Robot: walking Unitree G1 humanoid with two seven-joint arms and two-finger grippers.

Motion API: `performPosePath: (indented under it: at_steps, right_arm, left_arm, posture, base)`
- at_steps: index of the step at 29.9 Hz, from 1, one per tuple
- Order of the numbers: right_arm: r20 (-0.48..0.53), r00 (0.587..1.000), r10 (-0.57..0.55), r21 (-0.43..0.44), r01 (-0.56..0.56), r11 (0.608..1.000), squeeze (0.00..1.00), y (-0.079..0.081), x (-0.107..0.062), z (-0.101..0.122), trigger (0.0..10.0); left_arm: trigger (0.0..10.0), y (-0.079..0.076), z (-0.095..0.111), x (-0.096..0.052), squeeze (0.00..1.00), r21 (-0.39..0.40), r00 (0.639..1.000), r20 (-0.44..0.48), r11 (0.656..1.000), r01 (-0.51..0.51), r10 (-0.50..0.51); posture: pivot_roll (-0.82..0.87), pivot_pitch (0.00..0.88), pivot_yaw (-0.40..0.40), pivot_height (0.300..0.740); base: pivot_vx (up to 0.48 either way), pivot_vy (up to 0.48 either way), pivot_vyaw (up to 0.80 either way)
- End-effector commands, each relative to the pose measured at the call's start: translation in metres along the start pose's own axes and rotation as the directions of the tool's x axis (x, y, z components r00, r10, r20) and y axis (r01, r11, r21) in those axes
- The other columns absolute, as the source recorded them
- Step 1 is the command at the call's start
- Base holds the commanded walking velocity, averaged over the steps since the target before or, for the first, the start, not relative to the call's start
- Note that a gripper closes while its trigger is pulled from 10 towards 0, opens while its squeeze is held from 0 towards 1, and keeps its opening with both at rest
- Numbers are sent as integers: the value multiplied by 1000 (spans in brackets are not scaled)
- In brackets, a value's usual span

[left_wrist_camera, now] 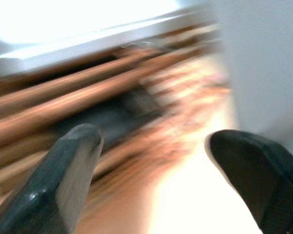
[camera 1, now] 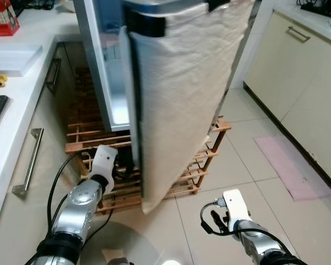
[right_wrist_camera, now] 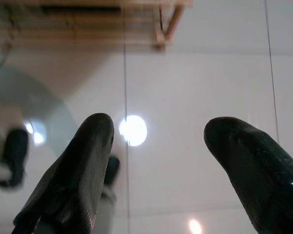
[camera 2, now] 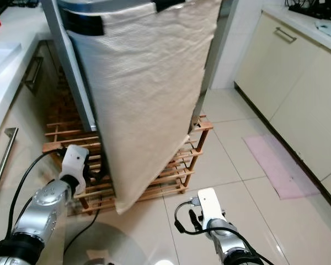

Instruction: Restocking fridge

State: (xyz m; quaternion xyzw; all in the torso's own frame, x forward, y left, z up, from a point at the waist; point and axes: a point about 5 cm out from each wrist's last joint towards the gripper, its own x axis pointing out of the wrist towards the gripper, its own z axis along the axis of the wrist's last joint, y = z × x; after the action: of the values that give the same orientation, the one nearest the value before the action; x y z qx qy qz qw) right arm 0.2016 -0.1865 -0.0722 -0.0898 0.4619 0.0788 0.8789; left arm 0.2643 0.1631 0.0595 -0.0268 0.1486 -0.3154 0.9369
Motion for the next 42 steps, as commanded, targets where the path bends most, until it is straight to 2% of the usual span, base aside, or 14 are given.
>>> performPosePath:
  at_steps: [1, 2, 6, 13, 18, 21, 23, 27, 33, 36, 37, 38, 40, 42]
  right_arm:
    - [-86, 996, -13, -16, 12, 1000, 0, -5, -3, -19, 10000]
    - [-136, 990, -27, -14, 25, 1000, 0, -9, -6, -35, 10000]
    - [-222, 974, -53, -9, 53, 999, 0, -15, -14, -63, 10000]
    - [-320, 944, -84, 35, 100, 994, 0, -14, -23, -93, 10000]
    - [-194, 975, -105, 119, 129, 984, 0, -5, -16, -76, 10000]
    - [-30, 994, -106, 141, 109, 984, 0, -2, -8, -44, 10000]
    - [97, 991, -91, 142, 76, 987, 0, -6, -6, -22, 10000]
    - [238, 971, -35, 133, 3, 991, 0, -13, -9, -3, 10000]
    - [441, 884, 156, -45, -152, 987, 0, -2, -16, 41, 10000]
    - [538, 808, 240, -108, -216, 970, 0, 8, -29, 61, 10000]
    - [609, 746, 271, -134, -240, 961, 0, 13, -41, 74, 10000]
    - [609, 746, 271, -134, -240, 961, 0, 13, -41, 74, 10000]
    - [711, 649, 271, -151, -236, 960, 0, 16, -64, 97, 10000]
    - [842, 502, 200, -135, -164, 977, 0, 13, -100, 132, 10000]
  left_arm:
    - [10000, -42, 39, 9, 0, 2, 931, 152, 942, 336, -332]
    - [10000, -55, 48, 2, 0, -37, 883, 177, 893, 448, -436]
    - [10000, -63, 56, -3, 0, -40, 845, 196, 857, 513, -497]
    - [10000, -54, 54, -4, 0, -27, 885, 180, 897, 440, -429]
    - [10000, -32, 54, 2, 0, -6, 959, 163, 971, 238, -234]
    - [10000, -2, 53, 10, 0, 31, 990, 135, 998, -50, 45]
    - [10000, 20, 50, 11, 0, 57, 965, 97, 967, -249, 243]
    - [10000, 32, 48, 6, 0, 64, 930, 84, 929, -364, 358]
    - [10000, 23, 45, 1, 0, 102, 933, 69, 927, -360, 355]
    - [10000, 22, 44, -4, 0, 102, 917, 81, 912, -397, 390]
    - [10000, 21, 46, -7, 0, 93, 905, 102, 902, -422, 413]
    - [10000, 21, 46, -7, 0, 93, 905, 102, 902, -422, 413]
    - [10000, 19, 50, -12, 0, 70, 890, 143, 892, -446, 433]
    - [10000, 13, 61, -14, 0, 17, 878, 197, 893, -449, 437]
  posture:
    - [16, 0, -92, 740]
    - [18, 0, -95, 740]
    - [21, 0, -102, 740]
    - [16, 3, -97, 740]
    - [14, 8, -89, 740]
    - [13, 12, -83, 740]
    - [17, 12, -83, 740]
    - [18, 15, -82, 740]
    - [20, 21, -77, 740]
    - [17, 26, -71, 740]
    - [17, 30, -70, 740]
    - [17, 30, -70, 740]
    - [13, 31, -68, 740]
    - [3, 36, -64, 740]
  base:
    - [0, 0, 0]
    - [0, 0, 0]
    - [0, 0, 0]
    - [0, 0, 0]
    - [0, 0, 0]
    - [0, 0, 0]
    - [0, 0, 0]
    - [0, 0, 0]
    - [0, 0, 0]
    - [0, 0, 0]
    - [0, 0, 0]
    - [0, 0, 0]
    - [0, 0, 0]
    - [0, 0, 0]
